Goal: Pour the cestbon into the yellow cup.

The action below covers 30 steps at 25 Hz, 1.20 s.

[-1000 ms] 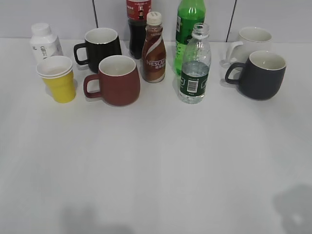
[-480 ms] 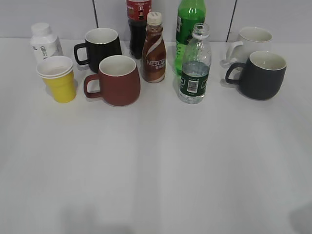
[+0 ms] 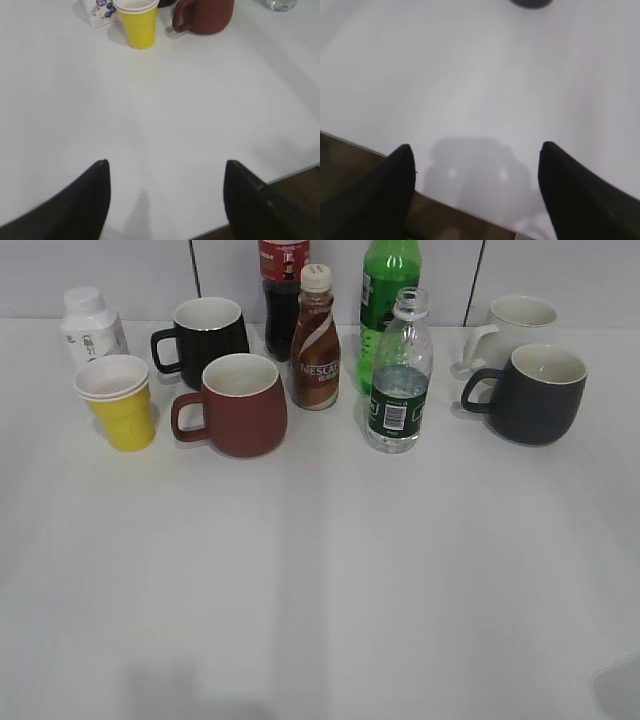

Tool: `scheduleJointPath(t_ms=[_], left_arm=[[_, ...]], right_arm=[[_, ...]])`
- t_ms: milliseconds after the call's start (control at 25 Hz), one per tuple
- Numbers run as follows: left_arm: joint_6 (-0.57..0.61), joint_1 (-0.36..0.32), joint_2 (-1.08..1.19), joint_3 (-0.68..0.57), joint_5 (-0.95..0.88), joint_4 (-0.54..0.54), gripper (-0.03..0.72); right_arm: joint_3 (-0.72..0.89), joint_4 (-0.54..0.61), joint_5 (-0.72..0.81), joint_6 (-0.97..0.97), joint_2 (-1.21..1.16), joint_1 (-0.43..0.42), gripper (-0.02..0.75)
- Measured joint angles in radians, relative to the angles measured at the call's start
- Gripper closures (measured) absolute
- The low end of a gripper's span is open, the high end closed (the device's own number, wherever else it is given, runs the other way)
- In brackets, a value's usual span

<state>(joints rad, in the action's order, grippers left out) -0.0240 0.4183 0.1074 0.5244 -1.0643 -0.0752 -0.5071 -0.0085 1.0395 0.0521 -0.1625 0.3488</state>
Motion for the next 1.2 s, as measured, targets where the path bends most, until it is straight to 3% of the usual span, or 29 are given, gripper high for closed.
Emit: scheduleJointPath(t_ms=[120,200,400,520,1200], left_arm=[[0.000,-0.002,-0.001,0.000,0.001,0.000,0.153],[0.000,-0.030,-0.002,0.000,0.001,0.001,0.153],[0.000,-0.213,-0.033,0.000,0.001,0.002,0.171],[0.000,-0.288,-0.095,0.000,0.001,0.002,0.188],[0.001,-0.363,-0.114,0.000,0.000,0.003,0.204]], right_arm=[[0.000,0.001,0.000,-0.001,0.001,-0.011,0.164],[0.000,0.001,0.000,-0.001,0.001,-0.072,0.164],[0.000,0.000,0.000,-0.001,0.041,-0.259,0.164],[0.000,0.000,0.000,-0.001,0.108,-0.287,0.164],[0.001,0.008,0.002,-0.001,0.169,-0.312,0.164]])
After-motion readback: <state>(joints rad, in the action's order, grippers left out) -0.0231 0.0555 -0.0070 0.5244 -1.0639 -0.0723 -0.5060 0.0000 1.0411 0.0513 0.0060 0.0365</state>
